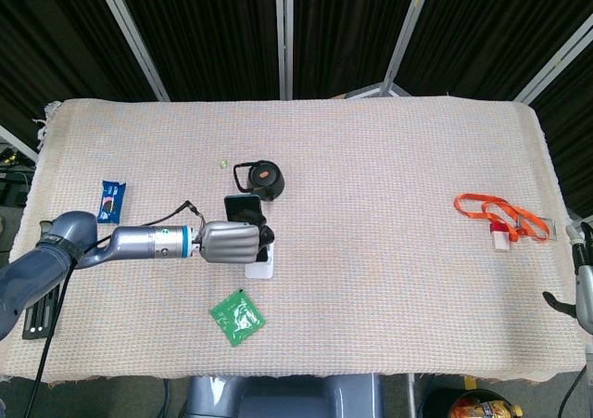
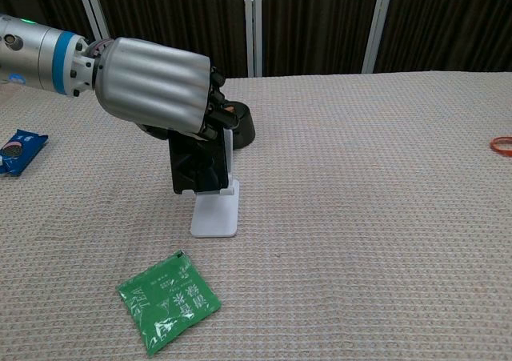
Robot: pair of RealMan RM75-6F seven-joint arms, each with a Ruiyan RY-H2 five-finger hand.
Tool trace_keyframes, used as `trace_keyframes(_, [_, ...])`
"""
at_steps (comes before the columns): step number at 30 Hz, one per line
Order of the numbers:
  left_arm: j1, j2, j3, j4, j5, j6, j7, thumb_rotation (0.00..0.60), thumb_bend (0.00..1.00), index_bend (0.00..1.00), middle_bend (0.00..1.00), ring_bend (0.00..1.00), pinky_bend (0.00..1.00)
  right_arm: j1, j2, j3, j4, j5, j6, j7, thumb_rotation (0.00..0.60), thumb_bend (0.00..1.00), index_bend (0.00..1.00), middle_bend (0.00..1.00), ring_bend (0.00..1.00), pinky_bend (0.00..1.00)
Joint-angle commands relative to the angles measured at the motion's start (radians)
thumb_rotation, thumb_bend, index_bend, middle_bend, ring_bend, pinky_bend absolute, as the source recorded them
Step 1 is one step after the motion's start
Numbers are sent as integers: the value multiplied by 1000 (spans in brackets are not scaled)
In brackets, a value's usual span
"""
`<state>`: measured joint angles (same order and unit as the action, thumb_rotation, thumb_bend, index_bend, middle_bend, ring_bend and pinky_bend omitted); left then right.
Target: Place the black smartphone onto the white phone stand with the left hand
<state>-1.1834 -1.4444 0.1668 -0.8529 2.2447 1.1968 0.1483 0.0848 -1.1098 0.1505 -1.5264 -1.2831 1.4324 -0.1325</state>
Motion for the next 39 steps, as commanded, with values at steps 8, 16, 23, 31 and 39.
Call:
trace_keyframes(8, [2,-10,18,3,-26,17,30,600,0,112,3,64,195,-1,1,-1,-4,0,-1,-3,600,0,0,0,0,0])
trace_keyframes(16, [72,16,-21,-59,-118,95,62,600,0,43,0,0,87,-1,7,-10,-24,-21,1,-2,600,0,0,0,0,0])
trace_keyframes(23, [253,61,-133,-206,-355,247,35,600,0,40,0,0,15,-5,17,-18,-43,-47,12,12,600,0,0,0,0,0])
trace_keyframes(31, [581,157,-178,-606,-759,331,-69,600,0,51,0,0,0,-8,35,-28,-68,-85,21,48,600,0,0,0,0,0])
trace_keyframes(39, [853,264,-72,-780,-837,485,-105,600,0,0,0,0,0,-12,48,-39,-92,-135,46,63,600,0,0,0,0,0])
